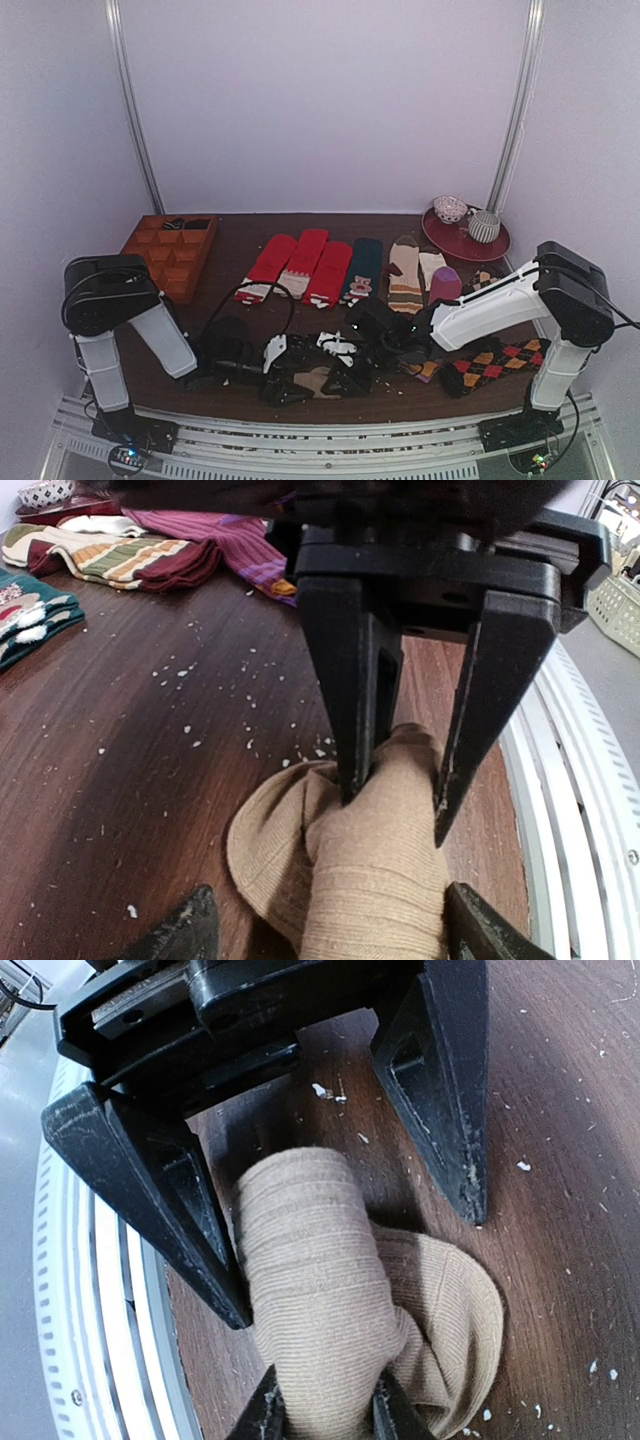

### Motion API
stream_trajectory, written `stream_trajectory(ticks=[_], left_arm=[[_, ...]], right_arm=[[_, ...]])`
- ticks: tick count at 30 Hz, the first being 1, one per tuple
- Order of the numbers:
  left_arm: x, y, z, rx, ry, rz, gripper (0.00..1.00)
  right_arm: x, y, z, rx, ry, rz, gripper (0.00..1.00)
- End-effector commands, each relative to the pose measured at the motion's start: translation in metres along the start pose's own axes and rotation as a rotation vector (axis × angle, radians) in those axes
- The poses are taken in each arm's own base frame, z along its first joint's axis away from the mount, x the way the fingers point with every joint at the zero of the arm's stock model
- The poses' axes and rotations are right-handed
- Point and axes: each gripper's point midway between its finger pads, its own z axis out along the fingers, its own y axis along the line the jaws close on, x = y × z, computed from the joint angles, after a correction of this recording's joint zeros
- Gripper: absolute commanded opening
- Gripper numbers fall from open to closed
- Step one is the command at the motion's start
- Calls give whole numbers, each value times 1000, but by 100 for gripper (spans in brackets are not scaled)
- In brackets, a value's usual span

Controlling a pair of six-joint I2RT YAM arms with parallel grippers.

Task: Roll the socks
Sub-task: Roll a pair of socks at the center of the board.

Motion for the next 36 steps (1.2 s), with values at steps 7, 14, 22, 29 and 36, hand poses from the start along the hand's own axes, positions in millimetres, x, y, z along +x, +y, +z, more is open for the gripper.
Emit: stream_trajectory(ticks=[7,14,22,29,36], left_arm=[[-8,2,14,44,-23,-28,75],[1,-4,17,90,-12,-64,48],[7,-7,14,97,10,-66,26],[-10,8,-3,-48,11,71,43],[-22,16,-1,-66,104,302,51]], right_arm=[[91,-21,12,83,282,92,23],[92,-22,11,89,283,97,23],[92,-23,11,96,291,98,22],[91,-20,9,84,305,99,23],[94,-20,11,75,335,95,22]])
